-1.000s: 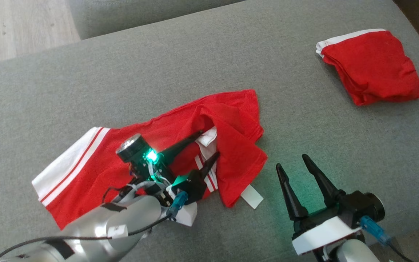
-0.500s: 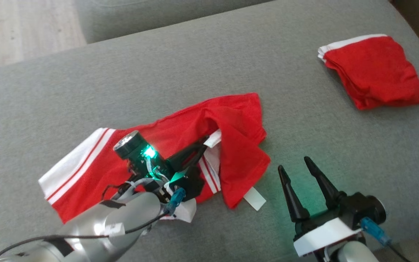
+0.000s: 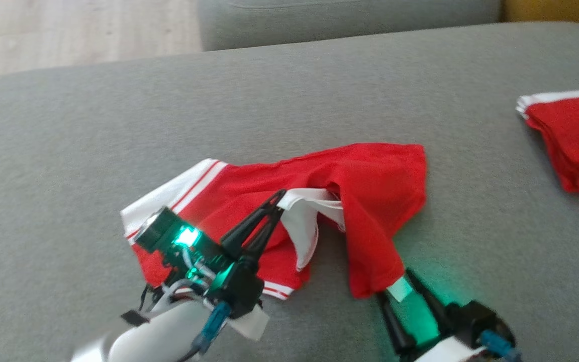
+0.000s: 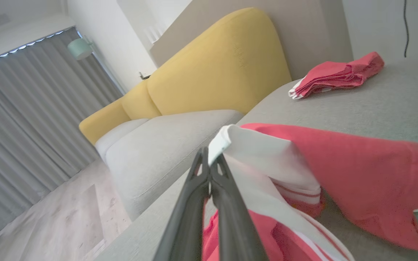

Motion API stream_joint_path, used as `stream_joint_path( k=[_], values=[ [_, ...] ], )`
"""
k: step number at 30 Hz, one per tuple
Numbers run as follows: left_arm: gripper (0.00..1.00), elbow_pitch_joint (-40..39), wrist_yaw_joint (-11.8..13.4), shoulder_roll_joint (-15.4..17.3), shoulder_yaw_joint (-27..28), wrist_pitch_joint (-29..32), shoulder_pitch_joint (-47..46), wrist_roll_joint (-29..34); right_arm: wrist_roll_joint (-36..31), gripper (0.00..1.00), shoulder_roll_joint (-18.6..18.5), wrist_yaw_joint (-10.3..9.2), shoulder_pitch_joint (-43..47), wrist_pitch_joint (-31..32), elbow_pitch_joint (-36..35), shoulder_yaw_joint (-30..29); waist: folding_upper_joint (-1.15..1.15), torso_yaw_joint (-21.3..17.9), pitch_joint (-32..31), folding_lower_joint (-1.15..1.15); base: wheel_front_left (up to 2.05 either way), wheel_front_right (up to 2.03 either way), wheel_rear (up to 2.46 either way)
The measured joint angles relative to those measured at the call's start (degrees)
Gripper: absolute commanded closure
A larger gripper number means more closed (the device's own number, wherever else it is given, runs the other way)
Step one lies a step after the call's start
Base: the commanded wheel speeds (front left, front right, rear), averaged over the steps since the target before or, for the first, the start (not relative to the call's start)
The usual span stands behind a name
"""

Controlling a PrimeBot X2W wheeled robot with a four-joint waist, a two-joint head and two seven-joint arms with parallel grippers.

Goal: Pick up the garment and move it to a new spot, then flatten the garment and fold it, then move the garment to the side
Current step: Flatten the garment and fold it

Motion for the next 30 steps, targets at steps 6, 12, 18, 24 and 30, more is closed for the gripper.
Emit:
stream_joint_path(
  k=[6, 12, 18, 24, 30],
  values=[
    [1.00, -7.7, 3.2, 4.5, 0.8, 2.1, 1.0, 0.2, 4.7, 0.00, -2.3, 0.00, -0.4, 0.0, 4.3, 6.3, 0.00, 3.3, -0.3, 0.00, 0.00, 0.00, 0.00],
    [1.00, -11.1, 4.1, 6.7, 1.1, 4.2, 1.0, 0.8, 4.8, 0.00, -2.6, 0.00, -3.4, 0.0, 5.0, 7.1, 0.00, 5.0, 0.1, 0.00, 0.00, 0.00, 0.00],
    [1.00, -12.4, 5.0, 8.3, 1.2, 4.8, 1.0, 1.2, 4.5, 0.53, -3.1, 0.00, -4.3, 0.0, 7.5, 8.6, 0.00, 5.8, -0.1, 0.00, 0.00, 0.00, 0.00],
    [1.00, -13.7, 5.6, 10.1, 1.7, 5.2, 1.0, 1.2, 2.2, 1.00, -3.7, 0.00, -5.5, -0.3, 10.4, 8.6, 0.00, 5.9, -0.4, 0.00, 0.00, 0.00, 0.00],
    [1.00, -15.3, 6.5, 12.8, 3.5, 5.0, 0.9, 1.8, 4.0, 1.00, -4.0, 0.00, -5.3, 0.1, 5.5, 10.0, 0.00, 5.2, -1.1, 0.00, 0.00, 0.00, 0.00]
  ],
)
